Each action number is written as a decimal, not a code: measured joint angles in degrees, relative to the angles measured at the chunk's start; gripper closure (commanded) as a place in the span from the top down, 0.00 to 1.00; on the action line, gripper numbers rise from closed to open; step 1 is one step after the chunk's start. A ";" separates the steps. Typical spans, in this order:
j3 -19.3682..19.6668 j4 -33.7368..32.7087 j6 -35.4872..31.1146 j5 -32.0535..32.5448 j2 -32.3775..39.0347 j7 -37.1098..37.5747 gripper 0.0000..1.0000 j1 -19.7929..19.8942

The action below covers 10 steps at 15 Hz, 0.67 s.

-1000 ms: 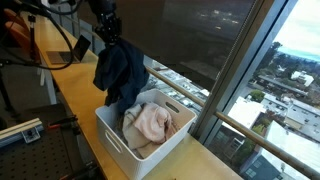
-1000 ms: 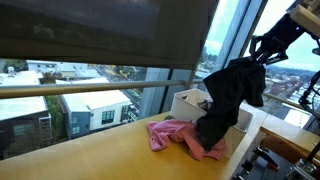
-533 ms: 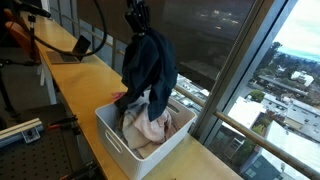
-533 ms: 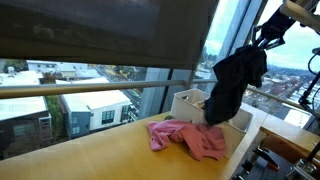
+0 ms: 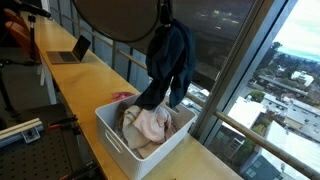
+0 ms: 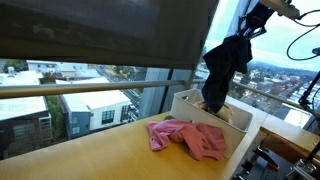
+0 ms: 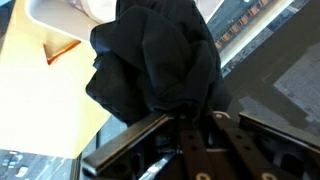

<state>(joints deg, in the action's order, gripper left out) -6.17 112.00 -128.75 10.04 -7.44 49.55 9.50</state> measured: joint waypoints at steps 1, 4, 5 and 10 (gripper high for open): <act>0.24 -0.85 -0.02 0.00 2.10 -0.34 0.03 -0.37; 1.61 -2.67 0.25 0.00 8.28 -1.81 0.03 -1.84; 2.10 -3.09 0.83 0.00 10.26 -2.43 0.03 -2.42; 3.81 -5.77 6.53 -0.28 17.21 -4.71 0.03 -5.50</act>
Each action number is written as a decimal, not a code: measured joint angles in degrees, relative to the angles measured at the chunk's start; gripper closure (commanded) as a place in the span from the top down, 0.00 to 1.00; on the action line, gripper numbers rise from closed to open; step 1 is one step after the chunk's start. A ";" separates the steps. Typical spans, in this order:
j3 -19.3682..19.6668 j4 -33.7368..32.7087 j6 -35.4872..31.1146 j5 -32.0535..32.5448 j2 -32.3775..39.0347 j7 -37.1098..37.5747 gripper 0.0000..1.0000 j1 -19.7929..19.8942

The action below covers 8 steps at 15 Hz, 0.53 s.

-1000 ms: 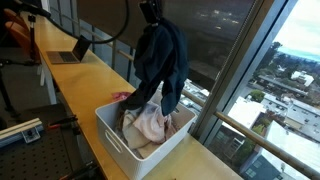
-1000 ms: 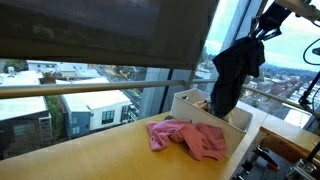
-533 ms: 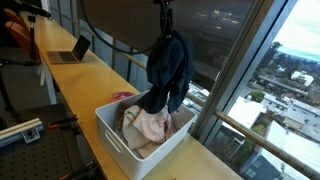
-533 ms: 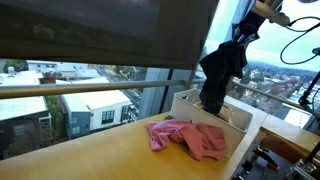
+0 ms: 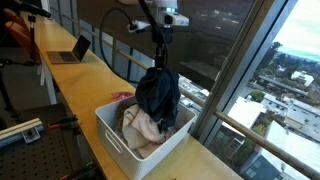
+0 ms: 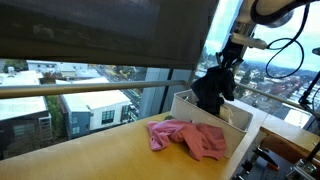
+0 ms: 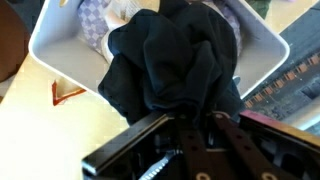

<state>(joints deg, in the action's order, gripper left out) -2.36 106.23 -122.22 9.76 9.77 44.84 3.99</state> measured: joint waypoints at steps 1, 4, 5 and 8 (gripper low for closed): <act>0.21 -0.66 1.64 -0.06 0.86 -0.47 0.38 -0.51; 0.84 -3.12 7.68 -0.09 3.09 -1.49 0.53 -1.71; 1.04 -4.06 9.57 -0.07 3.60 -1.66 0.59 -2.00; 1.58 -7.71 14.23 0.17 3.78 -1.71 0.81 -3.09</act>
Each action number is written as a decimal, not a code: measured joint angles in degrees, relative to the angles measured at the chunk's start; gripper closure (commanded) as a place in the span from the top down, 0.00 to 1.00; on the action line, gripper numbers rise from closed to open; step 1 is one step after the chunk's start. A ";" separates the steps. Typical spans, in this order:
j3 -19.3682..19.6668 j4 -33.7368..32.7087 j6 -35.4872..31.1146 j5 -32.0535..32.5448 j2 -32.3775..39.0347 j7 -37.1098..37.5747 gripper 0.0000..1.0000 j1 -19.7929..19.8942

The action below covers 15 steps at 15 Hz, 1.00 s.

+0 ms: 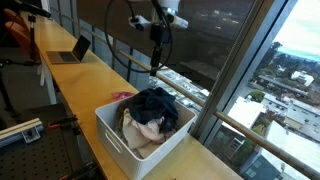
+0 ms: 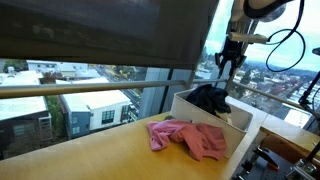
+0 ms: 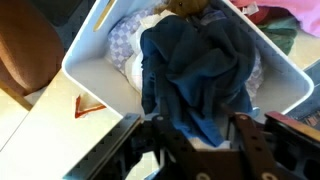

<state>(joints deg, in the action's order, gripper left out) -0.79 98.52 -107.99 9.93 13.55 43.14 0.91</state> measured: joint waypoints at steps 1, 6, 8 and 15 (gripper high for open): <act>0.01 -1.45 1.17 0.03 -0.31 0.00 0.89 -0.52; -1.13 -4.92 2.05 -0.06 -1.78 0.32 1.00 -5.95; -2.16 -4.44 1.42 -0.10 -0.73 1.00 1.00 -8.25; -3.47 0.36 -4.86 -0.30 7.16 3.62 1.00 -13.17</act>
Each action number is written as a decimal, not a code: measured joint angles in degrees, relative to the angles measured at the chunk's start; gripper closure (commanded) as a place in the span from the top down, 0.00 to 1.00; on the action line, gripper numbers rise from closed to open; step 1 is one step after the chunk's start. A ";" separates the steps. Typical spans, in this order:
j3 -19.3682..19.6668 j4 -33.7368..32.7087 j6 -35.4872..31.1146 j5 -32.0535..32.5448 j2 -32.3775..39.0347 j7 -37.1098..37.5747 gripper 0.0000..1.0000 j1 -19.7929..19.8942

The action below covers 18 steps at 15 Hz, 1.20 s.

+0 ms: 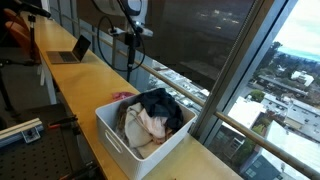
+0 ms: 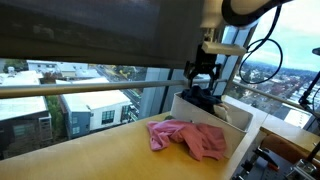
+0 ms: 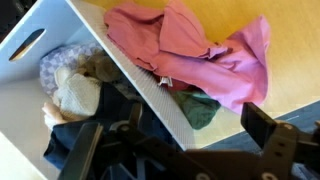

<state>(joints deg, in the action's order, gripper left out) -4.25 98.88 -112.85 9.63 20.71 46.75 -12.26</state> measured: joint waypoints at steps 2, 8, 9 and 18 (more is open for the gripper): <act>-0.05 0.89 -1.60 -0.20 2.28 0.67 1.00 -0.97; 0.06 2.71 -6.35 -1.08 8.99 1.32 1.00 -1.99; 0.24 2.97 -7.27 -1.08 10.25 1.33 1.00 -1.99; 4.04 3.56 -13.94 -0.91 17.40 1.27 1.00 -1.97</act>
<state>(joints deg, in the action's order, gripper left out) -0.21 102.44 -126.78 8.72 38.11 48.02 -14.23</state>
